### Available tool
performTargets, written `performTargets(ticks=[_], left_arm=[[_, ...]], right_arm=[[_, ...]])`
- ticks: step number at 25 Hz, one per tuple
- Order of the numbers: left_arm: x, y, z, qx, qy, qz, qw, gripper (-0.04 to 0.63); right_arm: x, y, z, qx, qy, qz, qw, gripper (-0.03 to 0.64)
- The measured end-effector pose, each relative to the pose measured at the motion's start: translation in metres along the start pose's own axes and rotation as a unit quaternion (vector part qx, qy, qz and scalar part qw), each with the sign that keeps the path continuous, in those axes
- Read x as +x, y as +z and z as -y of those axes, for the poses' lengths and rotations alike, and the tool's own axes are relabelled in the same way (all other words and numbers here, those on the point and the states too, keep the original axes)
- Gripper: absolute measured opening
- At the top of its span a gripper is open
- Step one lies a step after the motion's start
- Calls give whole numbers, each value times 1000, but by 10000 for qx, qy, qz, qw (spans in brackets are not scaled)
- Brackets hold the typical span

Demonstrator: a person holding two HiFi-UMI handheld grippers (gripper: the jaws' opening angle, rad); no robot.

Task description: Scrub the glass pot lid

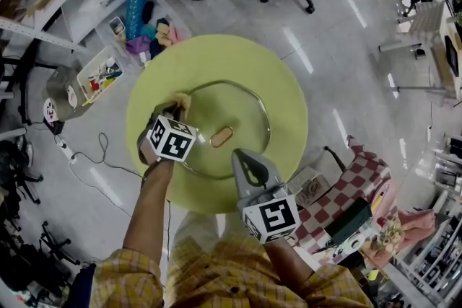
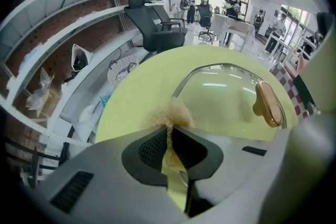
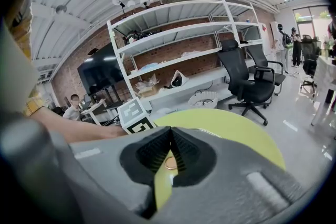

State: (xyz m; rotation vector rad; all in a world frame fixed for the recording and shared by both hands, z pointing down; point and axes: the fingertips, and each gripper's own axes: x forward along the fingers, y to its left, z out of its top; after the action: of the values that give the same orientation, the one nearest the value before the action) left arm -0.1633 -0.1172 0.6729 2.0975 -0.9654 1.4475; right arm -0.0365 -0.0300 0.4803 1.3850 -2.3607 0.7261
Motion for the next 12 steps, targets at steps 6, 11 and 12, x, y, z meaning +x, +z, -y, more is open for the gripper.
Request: performTargets(ticks=[6,11,12], left_arm=[[-3,-8,-3,-69,37,19,10000,37],[-5,-9,-3,-320,-46,85,9994,37],[-5,-9,-2,-357,-57,97,9993,37]], right_arm=[[-1,0,-6,-25,10,-22,10000,-3],[-4,-1,-11,-23,-5,-25,10000,-3],[-5,-2,-11,-21,-9,-21,10000,-3]])
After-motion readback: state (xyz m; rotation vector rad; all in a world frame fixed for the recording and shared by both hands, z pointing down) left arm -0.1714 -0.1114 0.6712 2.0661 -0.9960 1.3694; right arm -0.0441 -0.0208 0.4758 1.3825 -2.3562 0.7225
